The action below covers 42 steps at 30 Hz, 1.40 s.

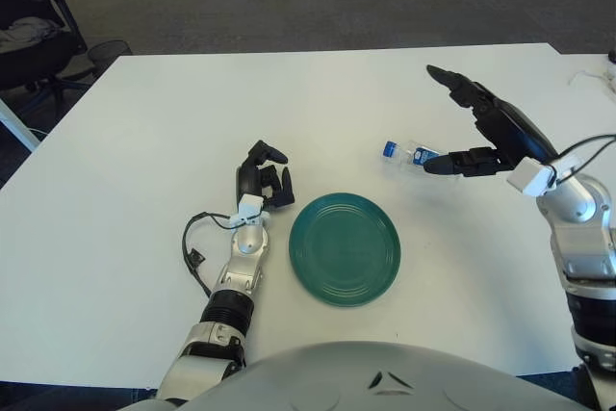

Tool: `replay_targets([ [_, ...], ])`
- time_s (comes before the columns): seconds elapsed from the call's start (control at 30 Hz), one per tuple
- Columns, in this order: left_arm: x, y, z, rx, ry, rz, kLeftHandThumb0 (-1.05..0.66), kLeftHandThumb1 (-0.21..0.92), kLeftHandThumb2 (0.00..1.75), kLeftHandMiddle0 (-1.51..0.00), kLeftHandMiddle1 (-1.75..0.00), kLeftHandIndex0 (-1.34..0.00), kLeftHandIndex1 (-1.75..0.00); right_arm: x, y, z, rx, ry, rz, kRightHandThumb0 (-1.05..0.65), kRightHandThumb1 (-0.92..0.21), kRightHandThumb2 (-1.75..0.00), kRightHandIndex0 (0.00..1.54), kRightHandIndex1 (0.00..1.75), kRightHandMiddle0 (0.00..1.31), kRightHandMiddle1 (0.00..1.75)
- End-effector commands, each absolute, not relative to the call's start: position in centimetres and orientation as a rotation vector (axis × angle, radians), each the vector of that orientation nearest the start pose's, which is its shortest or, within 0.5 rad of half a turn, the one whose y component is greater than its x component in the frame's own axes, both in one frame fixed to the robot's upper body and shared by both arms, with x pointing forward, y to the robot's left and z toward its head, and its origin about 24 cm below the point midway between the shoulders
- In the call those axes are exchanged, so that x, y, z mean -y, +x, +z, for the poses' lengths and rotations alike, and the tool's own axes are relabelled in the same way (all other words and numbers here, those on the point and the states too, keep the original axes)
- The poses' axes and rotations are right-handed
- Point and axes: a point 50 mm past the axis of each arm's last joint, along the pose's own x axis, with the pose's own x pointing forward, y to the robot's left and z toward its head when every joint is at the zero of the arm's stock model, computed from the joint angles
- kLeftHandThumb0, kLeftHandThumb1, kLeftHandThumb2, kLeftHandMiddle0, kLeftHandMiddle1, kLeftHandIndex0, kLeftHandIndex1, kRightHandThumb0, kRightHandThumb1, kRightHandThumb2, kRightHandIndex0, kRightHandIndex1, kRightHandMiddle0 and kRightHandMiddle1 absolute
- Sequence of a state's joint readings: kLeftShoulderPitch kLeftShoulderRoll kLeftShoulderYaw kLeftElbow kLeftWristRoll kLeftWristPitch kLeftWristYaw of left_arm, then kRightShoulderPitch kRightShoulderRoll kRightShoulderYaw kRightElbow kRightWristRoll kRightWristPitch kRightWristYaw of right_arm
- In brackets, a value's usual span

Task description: Put the bottle into the plate.

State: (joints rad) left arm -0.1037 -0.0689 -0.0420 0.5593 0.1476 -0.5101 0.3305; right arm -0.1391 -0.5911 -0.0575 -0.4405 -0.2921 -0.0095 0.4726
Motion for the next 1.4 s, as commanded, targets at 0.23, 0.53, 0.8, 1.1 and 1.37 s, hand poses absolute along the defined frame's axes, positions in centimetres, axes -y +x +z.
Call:
replay_targets([
  [0.23, -12.2, 20.9, -6.6, -0.222, 0.094, 0.183, -0.5, 0.24, 1.41, -1.24, -1.75, -0.67, -1.75, 17.9, 25.3, 19.2, 0.306, -1.194, 0.468, -1.0, -0.92, -0.1, 0.0, 0.0, 0.0, 0.0],
  [0.53, -12.1, 20.9, -6.6, -0.221, 0.102, 0.181, -0.5, 0.22, 1.43, -1.24, -1.75, -0.68, -1.75, 17.6, 25.6, 19.3, 0.273, -1.245, 0.426, -0.99, -0.92, -0.16, 0.0, 0.0, 0.0, 0.0],
  [0.8, -12.2, 20.9, -6.7, -0.22, 0.114, 0.178, -0.51, 0.2, 1.45, -1.25, -1.75, -0.7, -1.75, 17.4, 25.9, 19.1, 0.236, -1.278, 0.402, -1.0, -0.92, -0.18, 0.0, 0.0, 0.0, 0.0],
  [1.1, -12.3, 20.9, -6.6, -0.205, 0.104, 0.182, -0.5, 0.22, 1.43, -1.25, -1.75, -0.68, -1.75, 17.5, 26.7, 19.2, 0.205, -1.347, 0.337, -1.04, -0.92, -0.15, 0.0, 0.0, 0.0, 0.0],
  [1.37, -12.4, 20.8, -6.6, -0.206, 0.104, 0.181, -0.5, 0.23, 1.42, -1.25, -1.75, -0.68, -1.75, 17.5, 27.0, 18.7, 0.162, -1.389, 0.298, -1.05, -0.92, -0.15, 0.0, 0.0, 0.0, 0.0],
])
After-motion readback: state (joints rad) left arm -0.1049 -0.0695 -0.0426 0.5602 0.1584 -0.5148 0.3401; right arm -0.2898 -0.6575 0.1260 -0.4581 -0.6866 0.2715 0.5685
